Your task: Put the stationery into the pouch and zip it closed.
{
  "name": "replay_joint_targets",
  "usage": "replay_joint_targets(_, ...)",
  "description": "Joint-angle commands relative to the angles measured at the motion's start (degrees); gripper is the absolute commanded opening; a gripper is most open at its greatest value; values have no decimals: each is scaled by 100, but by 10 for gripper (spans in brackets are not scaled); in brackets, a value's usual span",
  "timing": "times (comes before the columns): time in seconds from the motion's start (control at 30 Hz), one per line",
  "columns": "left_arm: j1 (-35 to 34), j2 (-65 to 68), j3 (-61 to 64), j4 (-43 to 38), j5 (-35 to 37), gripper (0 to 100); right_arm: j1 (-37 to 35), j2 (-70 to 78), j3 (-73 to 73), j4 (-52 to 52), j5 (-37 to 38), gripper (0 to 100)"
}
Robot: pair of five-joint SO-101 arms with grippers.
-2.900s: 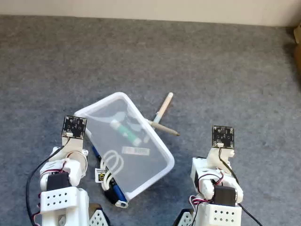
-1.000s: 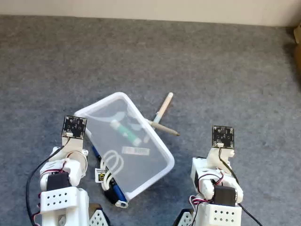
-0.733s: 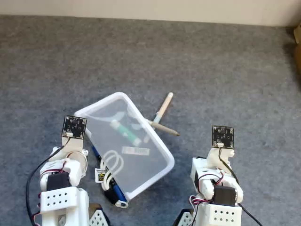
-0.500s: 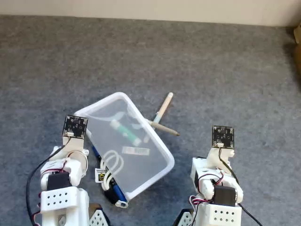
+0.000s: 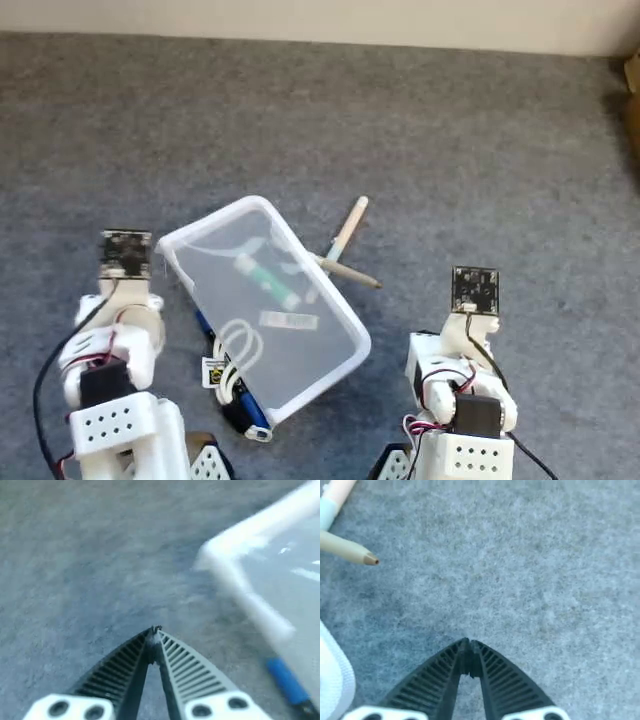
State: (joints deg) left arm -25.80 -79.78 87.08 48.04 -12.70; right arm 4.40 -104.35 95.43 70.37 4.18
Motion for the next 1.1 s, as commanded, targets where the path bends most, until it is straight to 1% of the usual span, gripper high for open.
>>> replay_joint_targets(0.0, -163, -84, -356, -79, 211, 24, 31, -40, -558, -119, 18, 3)
replay_joint_targets(0.1, -163, -84, -356, -79, 237, 24, -110, -31, -954, -163, 26, 3)
replay_joint_targets(0.27, -163, -84, -347, -79, 237, 24, -971, -22, -1516, -110, 26, 3)
replay_joint_targets(0.5, -163, -84, -347, -79, 237, 24, -2149, -22, -1815, -110, 70, 3)
replay_joint_targets(0.63, -171, -84, -224, -105, 237, 24, -2703, 40, -1974, 171, 290, 4)
replay_joint_targets(0.73, -171, -84, -198, -105, 237, 24, -3029, 567, -2440, 514, 281, 4)
replay_joint_targets(0.9, -171, -84, -189, -105, 237, 24, -3451, 2255, -3688, 1165, 308, 4)
replay_joint_targets(0.97, -171, -84, -180, -105, 237, 25, -3758, 2870, -4119, 1446, 290, 4)
replay_joint_targets(1.07, -207, -84, -180, -167, 237, 27, -4189, 3565, -4549, 1543, 273, 4)
